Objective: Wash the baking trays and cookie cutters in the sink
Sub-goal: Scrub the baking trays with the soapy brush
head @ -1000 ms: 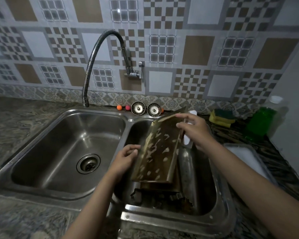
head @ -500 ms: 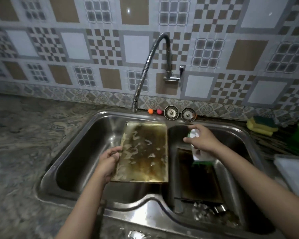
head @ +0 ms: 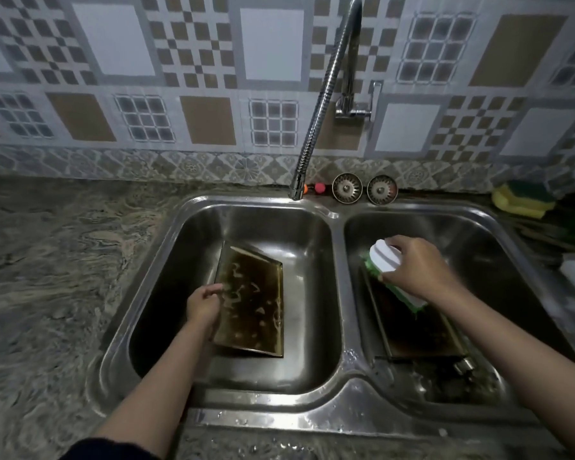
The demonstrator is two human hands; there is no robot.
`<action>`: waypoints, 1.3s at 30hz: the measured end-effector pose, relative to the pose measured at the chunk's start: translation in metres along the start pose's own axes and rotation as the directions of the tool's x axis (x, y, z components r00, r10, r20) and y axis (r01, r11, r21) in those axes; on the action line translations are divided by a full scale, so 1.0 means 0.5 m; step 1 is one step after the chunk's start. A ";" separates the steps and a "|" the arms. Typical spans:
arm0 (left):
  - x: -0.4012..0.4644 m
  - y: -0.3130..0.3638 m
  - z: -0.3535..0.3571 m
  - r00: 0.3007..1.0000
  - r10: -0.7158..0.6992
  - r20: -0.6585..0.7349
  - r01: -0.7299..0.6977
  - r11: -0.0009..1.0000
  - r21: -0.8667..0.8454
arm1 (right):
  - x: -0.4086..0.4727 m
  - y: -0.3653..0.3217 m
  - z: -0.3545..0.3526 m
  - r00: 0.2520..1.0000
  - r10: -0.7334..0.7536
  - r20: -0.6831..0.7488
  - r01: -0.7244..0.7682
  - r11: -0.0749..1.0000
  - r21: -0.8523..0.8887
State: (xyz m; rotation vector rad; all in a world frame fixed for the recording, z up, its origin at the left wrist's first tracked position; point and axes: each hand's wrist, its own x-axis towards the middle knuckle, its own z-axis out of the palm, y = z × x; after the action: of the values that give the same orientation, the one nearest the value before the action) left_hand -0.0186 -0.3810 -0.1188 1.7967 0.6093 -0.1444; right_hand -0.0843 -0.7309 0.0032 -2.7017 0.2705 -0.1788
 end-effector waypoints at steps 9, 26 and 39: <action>0.015 0.031 0.084 0.995 0.050 0.084 -0.063 0.984 0.166 | -0.060 0.080 -0.040 0.987 0.119 -0.107 -0.104 0.986 0.131; -0.290 0.088 0.608 0.830 -0.174 0.530 -0.019 0.941 0.338 | -0.099 0.343 -0.101 0.971 0.234 -0.052 -0.204 0.921 0.332; -0.317 0.072 0.659 0.960 0.098 0.262 -0.181 0.931 0.316 | -0.109 0.500 -0.173 0.986 0.168 0.011 -0.157 0.893 0.421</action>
State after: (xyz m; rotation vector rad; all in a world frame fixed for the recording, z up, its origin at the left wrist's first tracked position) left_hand -0.0691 -0.7449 -0.1298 2.1068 0.2886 -0.3846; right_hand -0.1922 -0.9768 -0.0276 -2.2363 0.4129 -0.1967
